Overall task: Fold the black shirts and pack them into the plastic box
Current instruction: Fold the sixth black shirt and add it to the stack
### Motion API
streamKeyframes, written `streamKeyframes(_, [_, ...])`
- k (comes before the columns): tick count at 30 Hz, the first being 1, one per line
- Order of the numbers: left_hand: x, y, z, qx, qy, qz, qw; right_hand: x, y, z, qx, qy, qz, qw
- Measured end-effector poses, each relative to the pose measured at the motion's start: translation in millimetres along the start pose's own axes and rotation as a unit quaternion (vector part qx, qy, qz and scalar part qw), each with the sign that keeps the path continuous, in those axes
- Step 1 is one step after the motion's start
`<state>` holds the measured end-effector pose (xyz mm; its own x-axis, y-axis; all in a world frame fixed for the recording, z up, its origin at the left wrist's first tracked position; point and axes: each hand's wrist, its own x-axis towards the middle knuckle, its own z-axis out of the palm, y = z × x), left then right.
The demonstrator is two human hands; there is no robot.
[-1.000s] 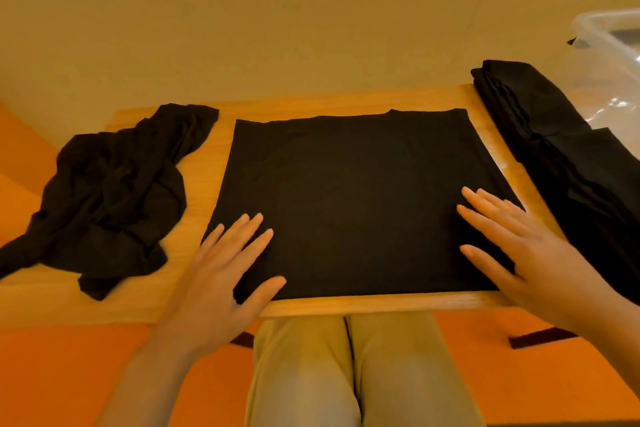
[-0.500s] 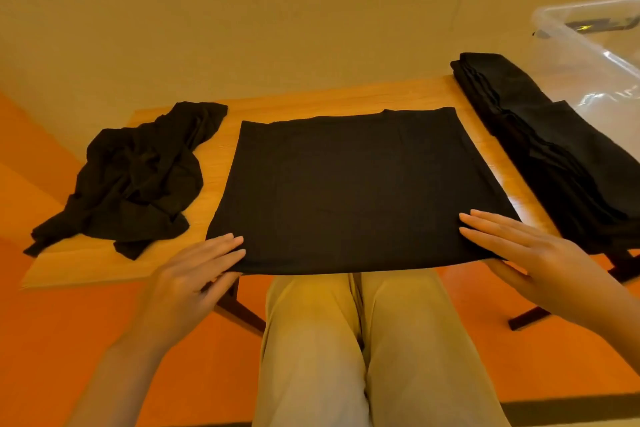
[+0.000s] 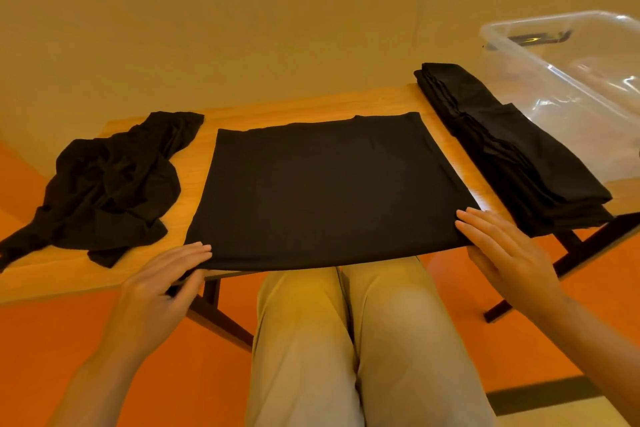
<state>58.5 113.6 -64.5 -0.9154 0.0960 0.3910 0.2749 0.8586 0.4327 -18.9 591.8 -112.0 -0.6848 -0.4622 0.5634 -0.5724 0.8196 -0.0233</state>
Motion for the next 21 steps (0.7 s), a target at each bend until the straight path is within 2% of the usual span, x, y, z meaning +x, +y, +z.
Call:
streamKeyframes(3, [1.0, 0.5, -0.7, 0.002, -0.004, 0.004, 1.000, -0.5, 1.3, -1.2, 0.000, 0.008, -0.008, 1.000])
streamKeyframes(6, [1.9, 2.2, -2.8, -0.006, -0.013, 0.009, 1.000, -0.2, 5.9, -8.2, 0.020, -0.022, -0.012, 0.999])
streamKeyframes(11, [4.7, 3.8, -4.3, -0.014, 0.013, -0.019, 1.000, 13.3, 1.0, -28.0, 0.125, -0.044, 0.041, 0.990])
streamKeyframes(16, [17.7, 15.2, -11.3, -0.108, 0.079, -0.125, 0.983, 41.7, -9.4, -39.8, 0.235, 0.025, 0.115, 0.965])
streamKeyframes(21, [38.1, 7.7, -18.2, -0.152, 0.116, -0.152, 0.970, 77.7, -11.3, -53.0, 0.375, 0.073, 0.175, 0.907])
